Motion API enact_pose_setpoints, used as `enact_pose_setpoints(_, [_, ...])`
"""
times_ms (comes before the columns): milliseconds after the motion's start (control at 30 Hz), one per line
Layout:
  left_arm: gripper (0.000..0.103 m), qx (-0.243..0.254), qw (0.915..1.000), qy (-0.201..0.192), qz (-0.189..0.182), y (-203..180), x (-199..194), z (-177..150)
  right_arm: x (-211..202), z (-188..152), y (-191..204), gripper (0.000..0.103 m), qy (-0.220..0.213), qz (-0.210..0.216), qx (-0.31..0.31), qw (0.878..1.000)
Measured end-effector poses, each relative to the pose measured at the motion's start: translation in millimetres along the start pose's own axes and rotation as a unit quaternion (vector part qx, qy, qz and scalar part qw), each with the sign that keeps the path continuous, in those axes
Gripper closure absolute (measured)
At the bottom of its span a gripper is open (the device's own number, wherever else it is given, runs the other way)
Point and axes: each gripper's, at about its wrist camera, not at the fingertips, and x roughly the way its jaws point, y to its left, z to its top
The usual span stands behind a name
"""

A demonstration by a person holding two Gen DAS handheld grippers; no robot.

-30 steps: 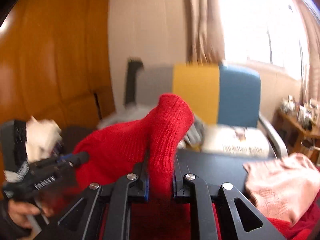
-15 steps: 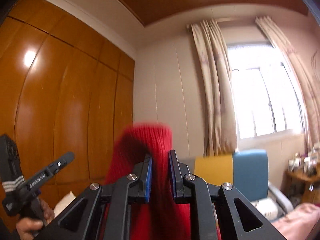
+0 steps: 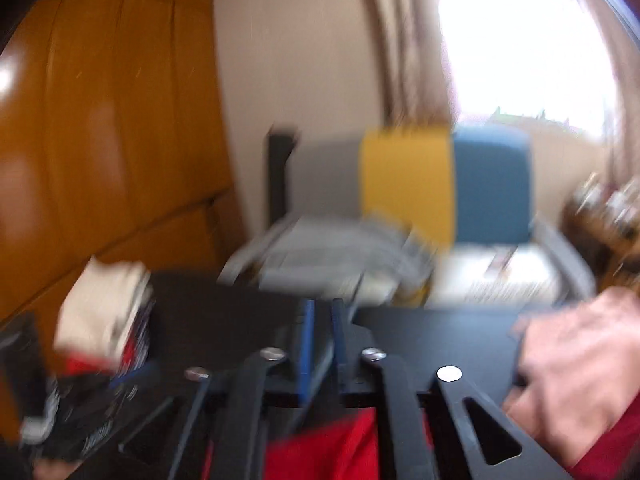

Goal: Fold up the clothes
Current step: 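Grasp the sweater cuff with the right gripper and lift it up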

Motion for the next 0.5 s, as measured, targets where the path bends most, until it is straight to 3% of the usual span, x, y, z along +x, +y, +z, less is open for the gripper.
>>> enact_pose_setpoints(67, [0.09,-0.031,0.9977,0.039,-0.046,14.0,-2.7,-25.9,-4.9,-41.6,-12.8,0.056,0.053,0.033,0.002,0.998])
enact_pose_setpoints(100, [0.086,-0.053,0.9937,0.056,-0.082,23.9,-9.6,-33.9,-10.1,-57.7,-19.9,0.038,0.073,0.048,0.009,0.996])
enact_pose_setpoints(133, [0.086,-0.066,0.9895,0.07,-0.107,29.5,-12.5,-39.2,-14.9,-72.3,-27.7,0.029,0.093,0.064,0.017,0.993])
enact_pose_setpoints(233, [0.08,-0.089,0.9756,0.11,-0.168,40.1,-11.7,-51.9,-22.2,-87.0,-45.4,0.025,0.132,0.123,0.042,0.983])
enact_pose_setpoints(333, [0.072,-0.112,0.9598,0.137,-0.218,35.2,-5.9,-60.3,-26.6,-88.4,-40.1,0.013,0.162,0.174,0.043,0.97])
enact_pose_setpoints(467, [0.065,-0.149,0.947,0.153,-0.24,26.0,15.0,-66.5,-31.2,-90.4,-32.0,0.008,0.201,0.236,0.04,0.95])
enact_pose_setpoints(500, [0.056,-0.163,0.944,0.154,-0.242,26.7,21.1,-66.6,-26.1,-92.1,-24.3,0.008,0.209,0.229,0.019,0.95])
